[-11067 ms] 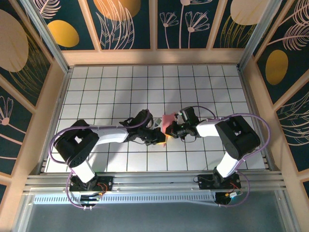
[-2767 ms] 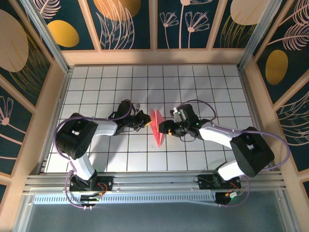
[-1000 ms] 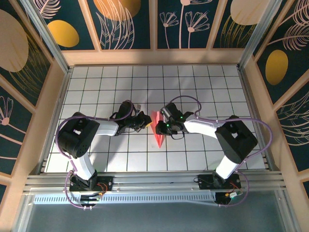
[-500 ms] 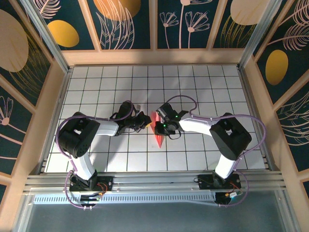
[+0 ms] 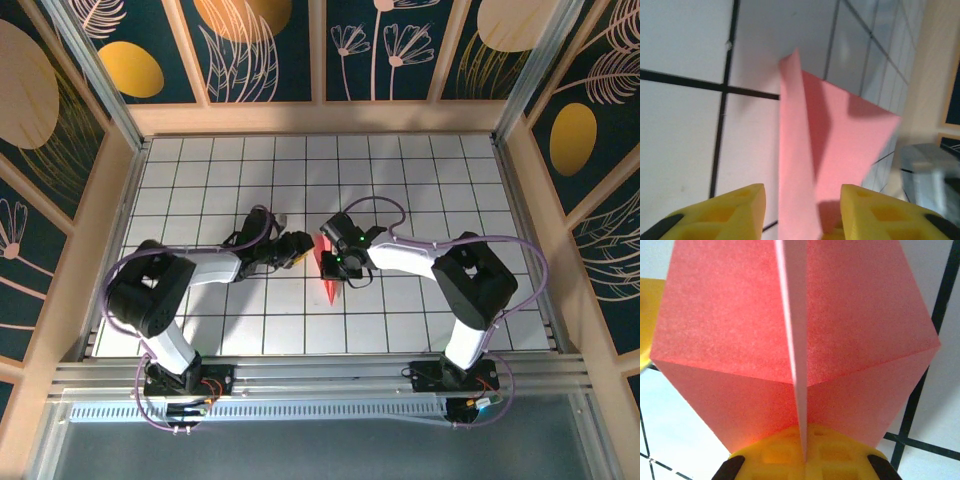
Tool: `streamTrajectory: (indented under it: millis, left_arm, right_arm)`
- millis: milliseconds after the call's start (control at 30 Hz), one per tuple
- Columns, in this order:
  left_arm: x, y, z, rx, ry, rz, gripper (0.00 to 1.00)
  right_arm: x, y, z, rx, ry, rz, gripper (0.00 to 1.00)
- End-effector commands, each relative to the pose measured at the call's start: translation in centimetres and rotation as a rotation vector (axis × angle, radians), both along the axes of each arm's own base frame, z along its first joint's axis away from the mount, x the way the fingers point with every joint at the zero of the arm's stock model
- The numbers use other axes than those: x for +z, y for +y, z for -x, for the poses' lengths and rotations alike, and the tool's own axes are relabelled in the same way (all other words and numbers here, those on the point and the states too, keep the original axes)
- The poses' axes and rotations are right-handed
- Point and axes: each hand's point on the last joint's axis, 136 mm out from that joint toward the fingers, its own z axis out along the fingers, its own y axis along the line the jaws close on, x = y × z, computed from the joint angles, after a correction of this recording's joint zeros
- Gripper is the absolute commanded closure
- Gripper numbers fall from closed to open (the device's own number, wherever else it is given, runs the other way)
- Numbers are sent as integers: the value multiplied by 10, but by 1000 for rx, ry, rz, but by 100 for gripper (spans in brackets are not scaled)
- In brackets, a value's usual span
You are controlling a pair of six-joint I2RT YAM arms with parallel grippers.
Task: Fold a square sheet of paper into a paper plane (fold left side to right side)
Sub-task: Pick up the paper plane at the center of the table, then place the paper plane at the top-center of the table.
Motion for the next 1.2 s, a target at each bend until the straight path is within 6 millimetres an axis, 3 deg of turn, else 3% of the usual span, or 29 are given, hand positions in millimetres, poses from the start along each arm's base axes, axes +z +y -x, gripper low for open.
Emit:
streamTrajectory:
  millis: [0, 167, 300, 433, 667, 800, 967, 1167]
  left_arm:
    - [31, 26, -7, 60, -94, -39, 50]
    - [67, 82, -6, 176, -200, -172, 42]
    - [97, 122, 8, 245, -312, -348, 32]
    - [115, 150, 26, 317, -402, -403, 19]
    - [124, 174, 48, 392, -457, -425, 14]
    - [125, 184, 53, 400, -453, -476, 14]
    - [120, 185, 55, 401, -448, -484, 13]
    - [117, 187, 57, 411, -449, -479, 10]
  right_arm:
    - [11, -8, -6, -35, -1, 52, 99]
    - [29, -20, -26, -74, -13, 94, 100]
    - [41, -29, -60, -102, -48, 132, 100]
    - [49, -36, -100, -122, -80, 171, 100]
    - [59, -35, -159, -122, -123, 239, 100]
    - [52, -30, -182, -118, -110, 270, 100]
    - [47, -17, -203, -107, -103, 265, 100]
    - [31, -9, -214, -96, -90, 261, 100]
